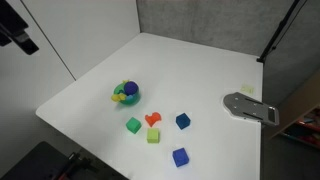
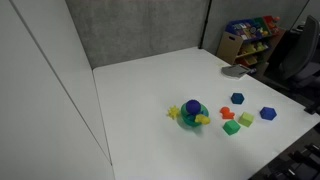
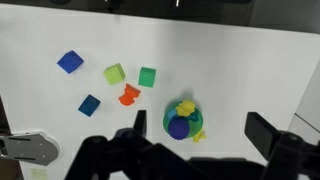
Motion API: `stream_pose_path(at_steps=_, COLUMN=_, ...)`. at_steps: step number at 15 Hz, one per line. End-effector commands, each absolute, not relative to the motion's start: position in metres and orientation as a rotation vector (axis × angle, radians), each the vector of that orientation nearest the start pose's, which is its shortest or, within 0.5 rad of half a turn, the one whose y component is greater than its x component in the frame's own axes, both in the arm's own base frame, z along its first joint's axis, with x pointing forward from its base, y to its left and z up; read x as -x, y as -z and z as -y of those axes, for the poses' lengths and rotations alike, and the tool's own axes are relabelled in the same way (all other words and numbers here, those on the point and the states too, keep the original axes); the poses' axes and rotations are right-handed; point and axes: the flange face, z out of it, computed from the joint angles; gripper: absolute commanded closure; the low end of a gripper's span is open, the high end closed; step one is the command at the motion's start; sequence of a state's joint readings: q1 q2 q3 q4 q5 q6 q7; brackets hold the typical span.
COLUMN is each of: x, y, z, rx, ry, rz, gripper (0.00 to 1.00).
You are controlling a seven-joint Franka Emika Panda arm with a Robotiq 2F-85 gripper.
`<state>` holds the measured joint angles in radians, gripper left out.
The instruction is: Remove the yellow duck toy from the green bowl and put it on top to the blue block on the worktop
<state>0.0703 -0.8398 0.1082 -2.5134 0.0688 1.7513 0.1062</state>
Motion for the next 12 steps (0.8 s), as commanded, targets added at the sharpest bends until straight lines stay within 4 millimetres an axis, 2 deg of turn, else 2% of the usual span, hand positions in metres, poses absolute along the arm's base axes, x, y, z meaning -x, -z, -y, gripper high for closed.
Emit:
stream_pose_path(at_steps=1, x=-0.301, y=-0.547, z=-0.067, rx=3.142, ry=0.119, rz=0.047, gripper=0.0)
stream_pose_path(at_steps=9, x=-0.301, y=-0.548, z=-0.067, rx=3.142, ry=0.12, rz=0.047, gripper=0.0)
stream_pose_path(at_steps=10, x=-0.298, y=-0.558, z=-0.064, rx=3.151, ry=0.144, rz=0.029, gripper=0.0)
stream_pose_path(at_steps=12, x=-0.302, y=-0.567, z=-0.062, rx=3.175, ry=0.152, rz=-0.015, gripper=0.0)
